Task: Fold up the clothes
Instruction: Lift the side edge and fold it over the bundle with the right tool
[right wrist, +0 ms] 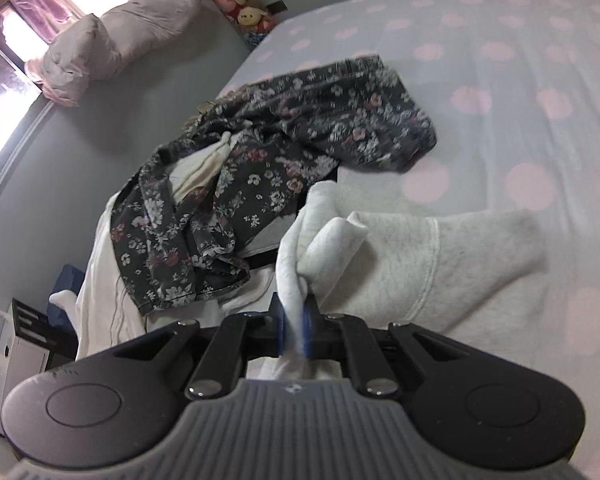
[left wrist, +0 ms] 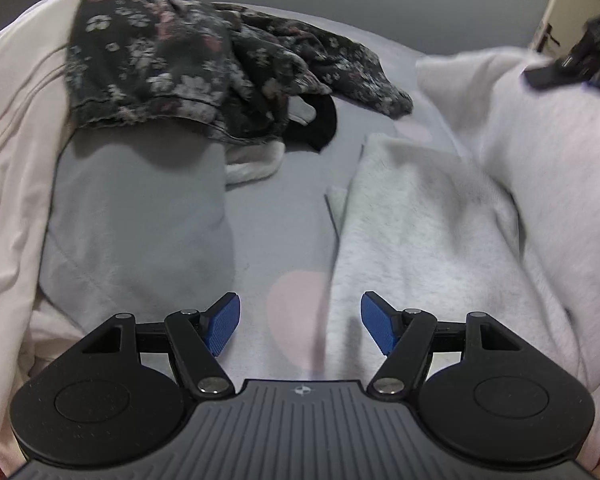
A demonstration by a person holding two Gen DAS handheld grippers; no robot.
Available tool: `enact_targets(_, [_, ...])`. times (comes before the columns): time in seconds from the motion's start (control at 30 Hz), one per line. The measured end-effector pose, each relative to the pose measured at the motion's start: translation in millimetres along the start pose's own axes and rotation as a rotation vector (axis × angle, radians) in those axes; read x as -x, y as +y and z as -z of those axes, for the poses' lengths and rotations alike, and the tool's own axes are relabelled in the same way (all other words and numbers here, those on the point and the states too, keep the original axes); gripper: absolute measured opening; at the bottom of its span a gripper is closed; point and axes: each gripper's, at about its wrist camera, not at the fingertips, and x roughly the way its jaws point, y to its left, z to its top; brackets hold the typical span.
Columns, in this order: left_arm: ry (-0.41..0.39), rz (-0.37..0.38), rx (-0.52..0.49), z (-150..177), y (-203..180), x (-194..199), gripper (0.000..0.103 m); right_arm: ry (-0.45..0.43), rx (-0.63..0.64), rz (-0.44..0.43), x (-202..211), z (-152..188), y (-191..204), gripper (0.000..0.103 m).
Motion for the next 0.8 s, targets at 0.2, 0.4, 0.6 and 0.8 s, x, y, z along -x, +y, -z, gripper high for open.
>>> enact_targets(0.2, [-0.009, 0.005, 0.059, -1, 11, -1, 0.066, 0.043, -0.044, 0.013, -56, 15, 3, 0.011])
enact_targets(0.4, [-0.016, -0.005, 0.061, 0, 12, 1, 0.066, 0.081, -0.04, 0.044, -100, 29, 9, 0.011])
enact_targets(0.6, [-0.026, -0.007, 0.064, 1, 12, 3, 0.066, 0.101, 0.002, 0.072, -114, 35, 11, 0.014])
enact_targets(0.8, [-0.033, -0.008, 0.069, 6, 9, 9, 0.064, 0.089, 0.096, 0.023, -95, 37, 27, 0.027])
